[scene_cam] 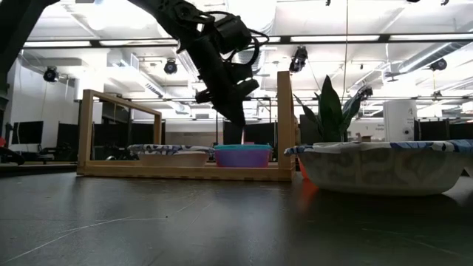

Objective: Place and stack bowls onto a shelf
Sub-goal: Stack the white patterned bowl on the white patterned bowl on the shelf

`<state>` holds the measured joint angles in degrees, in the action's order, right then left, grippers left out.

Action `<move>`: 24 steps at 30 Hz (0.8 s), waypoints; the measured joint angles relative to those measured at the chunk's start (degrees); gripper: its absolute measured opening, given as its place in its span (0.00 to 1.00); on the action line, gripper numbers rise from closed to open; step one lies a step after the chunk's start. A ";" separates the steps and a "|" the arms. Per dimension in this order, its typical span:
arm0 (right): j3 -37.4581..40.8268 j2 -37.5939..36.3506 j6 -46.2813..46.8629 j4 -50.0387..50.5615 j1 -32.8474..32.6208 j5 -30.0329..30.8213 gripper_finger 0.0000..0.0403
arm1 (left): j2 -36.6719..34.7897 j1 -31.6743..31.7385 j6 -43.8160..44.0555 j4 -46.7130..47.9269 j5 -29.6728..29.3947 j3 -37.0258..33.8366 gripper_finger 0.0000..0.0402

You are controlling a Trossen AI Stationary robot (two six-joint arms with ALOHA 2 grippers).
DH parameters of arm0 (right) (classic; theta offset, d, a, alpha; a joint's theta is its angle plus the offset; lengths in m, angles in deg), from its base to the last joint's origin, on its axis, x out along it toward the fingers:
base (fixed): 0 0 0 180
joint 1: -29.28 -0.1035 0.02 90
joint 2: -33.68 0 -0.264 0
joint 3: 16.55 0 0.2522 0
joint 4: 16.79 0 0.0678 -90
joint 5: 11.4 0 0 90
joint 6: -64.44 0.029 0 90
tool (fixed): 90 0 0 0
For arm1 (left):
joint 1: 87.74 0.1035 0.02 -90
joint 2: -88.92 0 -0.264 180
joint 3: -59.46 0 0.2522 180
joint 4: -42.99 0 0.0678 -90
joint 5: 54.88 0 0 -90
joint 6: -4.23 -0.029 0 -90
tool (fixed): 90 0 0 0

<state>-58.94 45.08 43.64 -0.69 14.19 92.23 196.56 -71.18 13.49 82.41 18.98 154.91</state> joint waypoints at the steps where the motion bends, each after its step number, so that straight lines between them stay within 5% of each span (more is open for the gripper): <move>1: 0.01 0.00 0.00 0.06 0.00 0.00 0.02 | 0.01 -0.25 0.22 0.02 0.00 0.00 0.09; 19: 0.01 0.00 9.72 0.26 0.00 4.36 0.02 | -6.83 -15.10 0.57 3.66 -0.02 0.02 0.09; 24: 1.04 0.00 17.03 4.81 -0.02 -4.01 0.02 | -8.07 -22.15 -0.90 2.67 0.09 0.04 0.09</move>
<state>-57.91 45.08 60.67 4.12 14.16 88.22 188.49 -93.33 12.59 85.08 19.06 154.96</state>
